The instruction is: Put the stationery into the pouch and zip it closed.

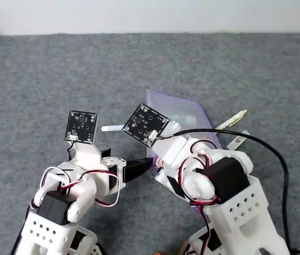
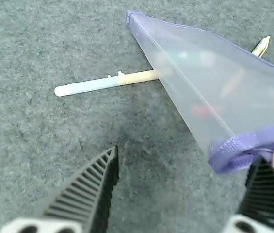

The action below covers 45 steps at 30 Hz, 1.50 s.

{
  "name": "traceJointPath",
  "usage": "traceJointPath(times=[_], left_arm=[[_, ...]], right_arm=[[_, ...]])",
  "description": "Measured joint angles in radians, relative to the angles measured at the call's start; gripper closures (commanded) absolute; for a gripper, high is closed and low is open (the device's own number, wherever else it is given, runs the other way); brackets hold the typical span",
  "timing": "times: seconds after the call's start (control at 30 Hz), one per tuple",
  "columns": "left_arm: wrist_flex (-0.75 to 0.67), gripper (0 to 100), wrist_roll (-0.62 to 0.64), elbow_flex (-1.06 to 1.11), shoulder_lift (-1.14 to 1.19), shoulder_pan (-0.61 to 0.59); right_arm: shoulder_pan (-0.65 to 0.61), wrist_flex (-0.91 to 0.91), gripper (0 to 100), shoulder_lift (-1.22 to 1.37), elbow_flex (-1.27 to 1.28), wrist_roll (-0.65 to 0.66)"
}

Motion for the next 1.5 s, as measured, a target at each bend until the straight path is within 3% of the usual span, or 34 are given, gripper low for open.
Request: traceJointPath(times=[0.47, 1.03, 1.27, 1.5], left_arm=[[-0.031, 60, -0.031, 0.026, 0.0, 0.006], [-0.305, 60, -0.037, 0.229, 0.002, 0.018], [-0.331, 69, -0.032, 0.256, -0.006, 0.018], [-0.359, 70, -0.032, 0.255, -0.009, 0.02]], right_arm=[[0.031, -0.063, 99.1, 0.0, 0.0, 0.0], [0.038, -0.072, 99.1, -0.005, 0.0, 0.0], [0.006, -0.072, 99.1, -0.005, 0.0, -0.002], [0.006, -0.072, 99.1, -0.005, 0.0, -0.003]])
